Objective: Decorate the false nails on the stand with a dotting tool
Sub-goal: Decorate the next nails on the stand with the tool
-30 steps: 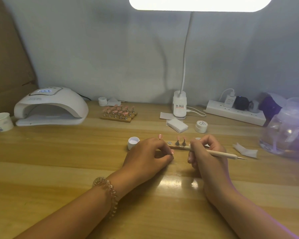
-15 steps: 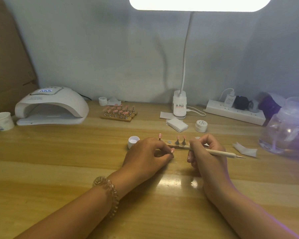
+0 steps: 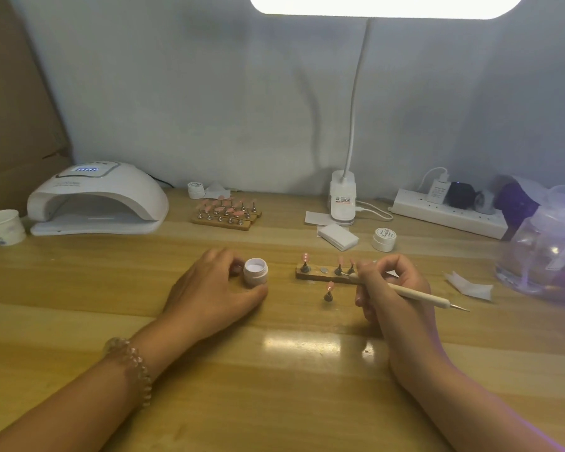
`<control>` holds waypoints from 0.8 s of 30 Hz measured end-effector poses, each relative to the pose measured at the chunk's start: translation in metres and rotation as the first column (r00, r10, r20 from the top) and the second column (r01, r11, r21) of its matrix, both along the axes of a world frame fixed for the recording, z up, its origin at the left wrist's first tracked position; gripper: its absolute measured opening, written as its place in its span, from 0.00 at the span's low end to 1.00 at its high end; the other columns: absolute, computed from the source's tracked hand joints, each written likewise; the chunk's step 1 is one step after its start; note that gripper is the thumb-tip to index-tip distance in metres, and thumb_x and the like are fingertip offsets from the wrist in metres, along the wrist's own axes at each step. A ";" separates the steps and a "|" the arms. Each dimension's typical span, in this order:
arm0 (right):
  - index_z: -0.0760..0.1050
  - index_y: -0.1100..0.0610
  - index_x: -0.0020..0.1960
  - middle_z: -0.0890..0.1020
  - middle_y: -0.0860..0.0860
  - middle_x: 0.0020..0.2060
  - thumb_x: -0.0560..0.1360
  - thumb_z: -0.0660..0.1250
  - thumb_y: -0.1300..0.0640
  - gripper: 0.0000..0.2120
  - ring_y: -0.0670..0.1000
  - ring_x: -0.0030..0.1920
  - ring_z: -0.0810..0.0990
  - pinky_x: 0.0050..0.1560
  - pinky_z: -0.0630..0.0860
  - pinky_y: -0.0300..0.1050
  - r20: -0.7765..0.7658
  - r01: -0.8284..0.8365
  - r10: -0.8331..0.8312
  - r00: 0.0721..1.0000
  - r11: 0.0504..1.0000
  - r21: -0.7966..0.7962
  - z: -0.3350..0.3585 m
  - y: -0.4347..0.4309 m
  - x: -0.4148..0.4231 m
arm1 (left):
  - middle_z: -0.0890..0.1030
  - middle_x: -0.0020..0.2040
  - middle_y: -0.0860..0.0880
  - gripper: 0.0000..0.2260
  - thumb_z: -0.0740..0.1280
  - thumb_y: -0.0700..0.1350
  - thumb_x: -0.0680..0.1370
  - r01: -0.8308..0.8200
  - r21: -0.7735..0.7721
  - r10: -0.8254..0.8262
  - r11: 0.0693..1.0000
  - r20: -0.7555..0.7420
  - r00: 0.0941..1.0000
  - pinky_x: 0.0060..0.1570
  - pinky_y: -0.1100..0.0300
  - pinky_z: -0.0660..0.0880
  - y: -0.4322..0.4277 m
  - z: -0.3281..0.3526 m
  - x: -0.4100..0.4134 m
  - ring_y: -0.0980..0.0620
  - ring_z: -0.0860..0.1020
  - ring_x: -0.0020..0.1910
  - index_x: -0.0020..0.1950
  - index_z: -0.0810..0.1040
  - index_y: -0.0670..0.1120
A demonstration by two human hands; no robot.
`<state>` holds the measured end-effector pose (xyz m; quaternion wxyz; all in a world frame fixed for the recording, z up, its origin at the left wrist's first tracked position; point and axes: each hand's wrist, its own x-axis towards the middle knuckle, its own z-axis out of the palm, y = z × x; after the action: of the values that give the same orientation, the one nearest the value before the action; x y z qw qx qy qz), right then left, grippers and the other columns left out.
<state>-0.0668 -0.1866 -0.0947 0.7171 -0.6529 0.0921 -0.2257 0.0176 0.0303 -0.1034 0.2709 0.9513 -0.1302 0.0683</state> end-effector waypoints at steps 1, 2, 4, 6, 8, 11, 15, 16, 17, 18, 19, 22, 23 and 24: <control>0.68 0.58 0.43 0.77 0.51 0.24 0.77 0.70 0.54 0.12 0.43 0.23 0.71 0.23 0.67 0.33 0.003 -0.013 0.013 1.000 1.000 0.004 0.001 0.001 -0.001 | 0.74 0.52 0.61 0.17 0.70 0.63 0.69 0.038 0.011 -0.038 0.999 0.016 0.999 0.46 0.59 0.72 -0.002 -0.002 -0.002 0.61 0.76 0.52 0.54 0.73 0.58; 0.68 0.58 0.43 0.77 0.51 0.25 0.77 0.70 0.54 0.12 0.44 0.23 0.71 0.23 0.67 0.34 0.002 -0.030 0.030 1.000 1.000 0.004 0.001 0.002 -0.001 | 0.74 0.51 0.62 0.16 0.69 0.63 0.70 0.078 0.011 -0.078 0.997 0.039 0.996 0.43 0.61 0.71 -0.004 -0.003 -0.004 0.64 0.75 0.50 0.52 0.73 0.58; 0.68 0.58 0.42 0.79 0.52 0.26 0.77 0.70 0.54 0.12 0.45 0.23 0.71 0.24 0.68 0.34 -0.014 -0.081 0.081 0.997 0.997 -0.004 0.001 0.005 -0.003 | 0.75 0.47 0.63 0.15 0.67 0.65 0.69 0.156 0.022 -0.157 0.988 0.087 0.984 0.38 0.65 0.67 -0.010 -0.004 -0.010 0.65 0.74 0.46 0.49 0.71 0.59; 0.68 0.59 0.40 0.79 0.55 0.26 0.77 0.69 0.58 0.13 0.46 0.23 0.71 0.24 0.68 0.35 -0.033 -0.144 0.144 0.989 0.989 -0.012 0.000 0.010 -0.005 | 0.75 0.45 0.62 0.15 0.65 0.65 0.67 0.231 0.066 -0.238 0.971 0.144 0.961 0.35 0.66 0.65 -0.018 -0.004 -0.019 0.63 0.73 0.43 0.47 0.68 0.59; 0.66 0.60 0.37 0.78 0.57 0.23 0.77 0.67 0.64 0.13 0.47 0.22 0.71 0.24 0.68 0.35 -0.060 -0.179 0.176 0.983 0.983 -0.045 -0.002 0.015 -0.006 | 0.74 0.43 0.60 0.15 0.64 0.65 0.67 0.286 0.103 -0.301 0.953 0.199 0.933 0.33 0.66 0.65 -0.025 -0.004 -0.026 0.60 0.73 0.41 0.46 0.66 0.58; 0.66 0.60 0.36 0.77 0.57 0.22 0.75 0.66 0.66 0.12 0.48 0.22 0.72 0.24 0.68 0.35 -0.094 -0.169 0.161 0.983 0.982 -0.088 -0.005 0.016 -0.005 | 0.73 0.41 0.59 0.15 0.64 0.63 0.66 0.326 0.134 -0.351 0.936 0.255 0.901 0.31 0.69 0.63 -0.032 -0.001 -0.032 0.57 0.72 0.38 0.46 0.65 0.58; 0.66 0.59 0.36 0.79 0.58 0.24 0.75 0.67 0.64 0.12 0.48 0.23 0.72 0.24 0.68 0.35 -0.095 -0.146 0.135 0.986 0.982 -0.119 -0.007 0.015 -0.003 | 0.72 0.41 0.59 0.15 0.64 0.62 0.66 0.339 0.151 -0.369 0.929 0.278 0.887 0.31 0.69 0.62 -0.032 0.001 -0.034 0.57 0.70 0.39 0.47 0.66 0.57; 0.66 0.59 0.36 0.80 0.57 0.25 0.75 0.67 0.63 0.12 0.48 0.23 0.73 0.25 0.68 0.35 -0.098 -0.148 0.135 0.986 0.980 -0.136 -0.008 0.016 -0.003 | 0.72 0.42 0.59 0.15 0.65 0.61 0.66 0.338 0.156 -0.370 0.928 0.282 0.885 0.31 0.69 0.62 -0.032 0.001 -0.034 0.57 0.69 0.40 0.47 0.66 0.57; 0.67 0.59 0.37 0.80 0.57 0.25 0.76 0.68 0.62 0.12 0.48 0.24 0.74 0.26 0.69 0.35 -0.104 -0.151 0.136 0.985 0.976 -0.156 -0.008 0.016 -0.004 | 0.73 0.42 0.59 0.15 0.65 0.61 0.66 0.336 0.160 -0.369 0.928 0.285 0.885 0.32 0.69 0.62 -0.032 0.001 -0.035 0.57 0.69 0.40 0.47 0.67 0.56; 0.67 0.59 0.37 0.81 0.57 0.25 0.76 0.68 0.60 0.12 0.47 0.24 0.75 0.27 0.70 0.36 -0.112 -0.156 0.138 0.984 0.972 -0.174 -0.009 0.016 -0.004 | 0.73 0.42 0.58 0.15 0.66 0.60 0.66 0.334 0.164 -0.369 0.928 0.288 0.884 0.32 0.68 0.62 -0.033 0.001 -0.035 0.57 0.69 0.40 0.47 0.67 0.56; 0.67 0.59 0.38 0.81 0.57 0.26 0.76 0.68 0.59 0.13 0.47 0.25 0.75 0.28 0.71 0.37 -0.119 -0.161 0.140 0.983 0.969 -0.189 -0.010 0.016 -0.004 | 0.73 0.42 0.58 0.16 0.67 0.59 0.66 0.331 0.169 -0.368 0.928 0.294 0.882 0.32 0.68 0.62 -0.033 0.001 -0.035 0.57 0.69 0.40 0.47 0.67 0.56; 0.67 0.59 0.38 0.81 0.57 0.27 0.77 0.68 0.58 0.13 0.47 0.27 0.76 0.35 0.71 0.42 -0.123 -0.175 0.151 0.981 0.962 -0.211 -0.010 0.017 -0.004 | 0.73 0.43 0.58 0.16 0.67 0.59 0.66 0.325 0.182 -0.368 0.928 0.309 0.877 0.32 0.65 0.63 -0.033 0.001 -0.036 0.57 0.69 0.40 0.48 0.68 0.55; 0.67 0.59 0.38 0.81 0.57 0.27 0.77 0.68 0.58 0.13 0.47 0.27 0.77 0.36 0.70 0.43 -0.125 -0.178 0.154 0.980 0.959 -0.219 -0.010 0.017 -0.004 | 0.73 0.43 0.58 0.16 0.67 0.59 0.66 0.323 0.182 -0.366 0.929 0.312 0.877 0.32 0.63 0.65 -0.033 0.002 -0.036 0.58 0.69 0.40 0.48 0.68 0.55; 0.67 0.59 0.39 0.81 0.57 0.27 0.77 0.68 0.58 0.12 0.47 0.27 0.77 0.36 0.71 0.43 -0.123 -0.176 0.152 0.981 0.959 -0.222 -0.009 0.017 -0.004 | 0.73 0.43 0.58 0.16 0.66 0.59 0.66 0.322 0.180 -0.364 0.930 0.313 0.877 0.33 0.61 0.66 -0.034 0.002 -0.036 0.58 0.69 0.40 0.48 0.69 0.54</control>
<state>-0.0711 -0.1693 -0.1042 0.6464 -0.7484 0.0481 -0.1401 -0.0186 -0.0032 -0.1016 0.1932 0.9015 -0.3456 0.1746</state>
